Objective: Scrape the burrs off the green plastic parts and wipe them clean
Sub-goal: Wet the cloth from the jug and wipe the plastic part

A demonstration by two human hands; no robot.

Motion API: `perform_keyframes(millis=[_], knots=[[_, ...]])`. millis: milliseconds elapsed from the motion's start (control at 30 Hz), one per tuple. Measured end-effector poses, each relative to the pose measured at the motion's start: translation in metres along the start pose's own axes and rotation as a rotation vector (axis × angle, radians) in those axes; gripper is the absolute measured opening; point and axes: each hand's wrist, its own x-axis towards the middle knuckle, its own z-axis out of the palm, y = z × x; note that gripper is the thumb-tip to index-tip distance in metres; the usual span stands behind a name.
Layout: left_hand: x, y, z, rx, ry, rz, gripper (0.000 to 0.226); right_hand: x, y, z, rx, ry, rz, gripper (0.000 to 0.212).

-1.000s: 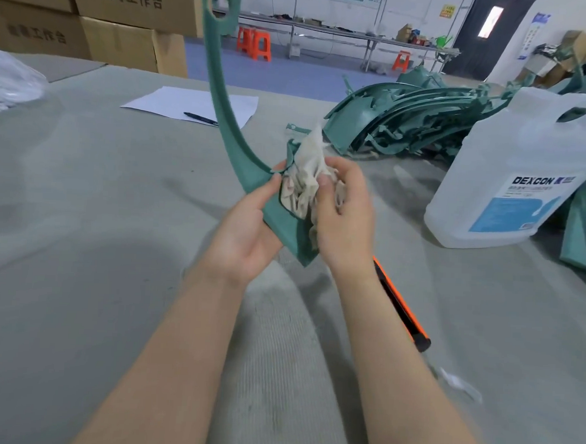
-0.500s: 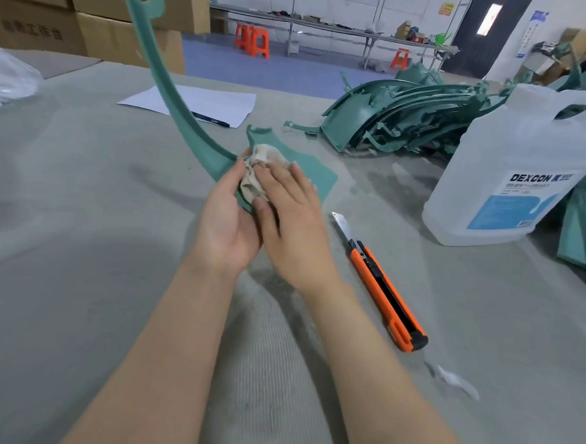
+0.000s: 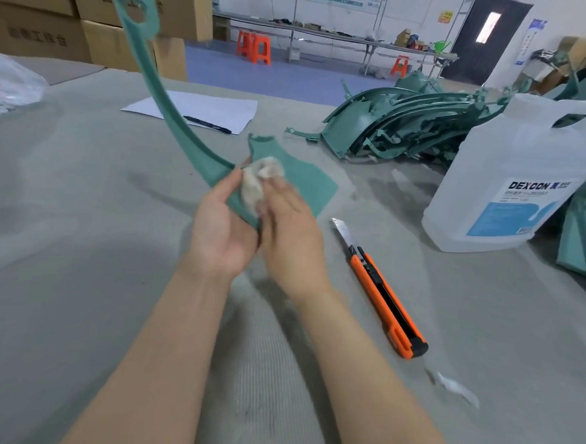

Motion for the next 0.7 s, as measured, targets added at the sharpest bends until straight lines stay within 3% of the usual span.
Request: perform_keyframes(millis=[100, 200, 267, 400, 500, 600, 700], knots=[[-0.004, -0.010, 0.002, 0.128, -0.067, -0.011, 0.029, 0.007, 0.041, -0.028, 0.015, 0.179, 0.287, 0.033], [-0.005, -0.010, 0.004, 0.094, -0.119, -0.015, 0.028, 0.004, 0.067, -0.051, 0.083, 0.326, 0.572, 0.026], [-0.003, -0.007, 0.003, 0.051, -0.079, 0.022, 0.028, 0.004, 0.066, -0.058, 0.185, 0.492, 0.586, 0.034], [-0.001, -0.004, 0.003, 0.026, -0.023, 0.105, 0.030, 0.008, 0.038, -0.061, 0.395, 0.659, 0.420, 0.024], [-0.002, -0.005, 0.006, 0.061, -0.013, 0.114, 0.035, 0.001, 0.007, -0.046, 0.260, 0.556, 0.169, 0.025], [-0.004, -0.006, 0.008, 0.068, -0.025, 0.049, 0.035, -0.004, -0.008, -0.024, 0.021, 0.263, -0.040, 0.031], [-0.006, -0.005, 0.008, 0.071, -0.084, 0.041, 0.037, -0.004, -0.001, -0.016, -0.167, 0.103, 0.031, 0.046]])
